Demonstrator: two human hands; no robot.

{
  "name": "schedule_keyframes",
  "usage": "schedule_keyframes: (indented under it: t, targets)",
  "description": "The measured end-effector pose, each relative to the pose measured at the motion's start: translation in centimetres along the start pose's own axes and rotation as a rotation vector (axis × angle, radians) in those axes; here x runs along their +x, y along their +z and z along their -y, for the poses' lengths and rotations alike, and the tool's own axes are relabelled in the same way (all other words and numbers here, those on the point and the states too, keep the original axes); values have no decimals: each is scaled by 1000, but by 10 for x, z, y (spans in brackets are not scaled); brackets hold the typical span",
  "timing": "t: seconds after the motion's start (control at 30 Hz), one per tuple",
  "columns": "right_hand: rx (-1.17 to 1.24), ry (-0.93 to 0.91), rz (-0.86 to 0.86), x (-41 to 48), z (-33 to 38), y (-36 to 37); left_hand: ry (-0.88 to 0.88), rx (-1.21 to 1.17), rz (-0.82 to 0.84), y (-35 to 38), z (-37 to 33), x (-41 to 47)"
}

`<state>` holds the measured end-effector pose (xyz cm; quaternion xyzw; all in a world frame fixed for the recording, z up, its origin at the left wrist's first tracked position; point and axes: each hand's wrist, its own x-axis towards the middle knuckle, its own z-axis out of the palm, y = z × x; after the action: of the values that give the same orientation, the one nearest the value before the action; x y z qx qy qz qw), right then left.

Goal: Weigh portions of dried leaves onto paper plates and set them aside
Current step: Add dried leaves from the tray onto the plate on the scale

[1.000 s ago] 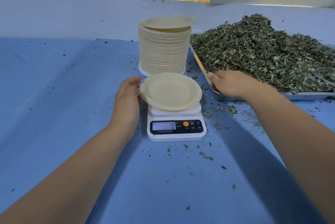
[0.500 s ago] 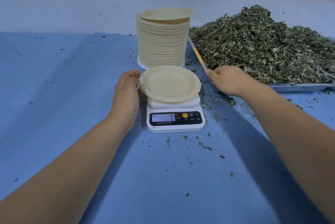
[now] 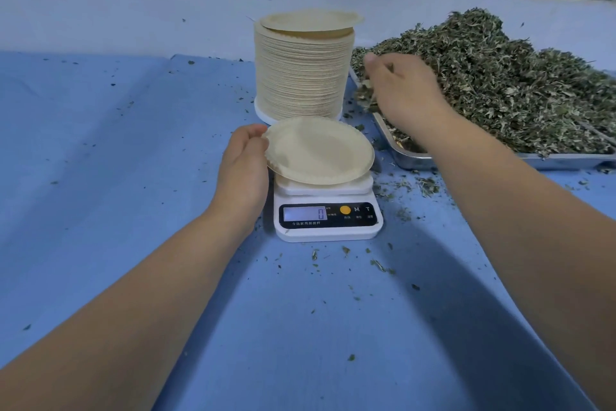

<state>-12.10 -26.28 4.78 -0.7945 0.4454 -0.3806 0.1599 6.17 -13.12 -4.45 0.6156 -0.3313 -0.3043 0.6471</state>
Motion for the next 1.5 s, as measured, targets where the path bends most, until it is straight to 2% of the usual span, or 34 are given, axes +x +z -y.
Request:
schedule_keyframes:
  t: [0.07,0.2,0.27,0.43,0.53,0.6,0.67,0.8,0.87,0.93,1.0,1.13,1.17,1.3,1.5]
  targets:
    - [72,-56,98,-10,22,13,2,6,8,0,0,0]
    - [-118,-219,367,-27,36,38,17,-7,14,0,-1,-1]
    - [-139,-245,403,-29,30,40,19,-5,18,1,-3,-2]
    - [-71,-164,233,-19,-4,12,14,28,-7,2,-4,-3]
    - [-238,-36,135,-11,-45,0,8,28,-6,2,-4,-3]
    - [-400,88,196,-8,-70,-3,8,36,0,1,-4,-3]
    - [-456,169,323,-7,-83,-3,13,46,6,1,-4,-5]
    - [-482,236,562,-3,-75,-3,16,49,6,1,-4,-4]
    - [-530,244,628,-2,-72,-3,15,50,4,1,-4,-4]
    - [-547,208,628,-3,-73,-6,12,50,1,1,-3,-4]
    - [-520,133,558,-7,-76,-9,18,51,3,1,-2,-4]
    - [-599,26,223,-12,-90,-22,30,51,4,2,-3,-5]
    - [-645,60,221,-11,-92,-26,31,49,3,1,-3,-5]
    - [-721,218,420,-10,-99,-26,32,52,7,2,-3,-6]
    - [-568,88,375,-16,-92,-15,31,56,12,2,-4,-7]
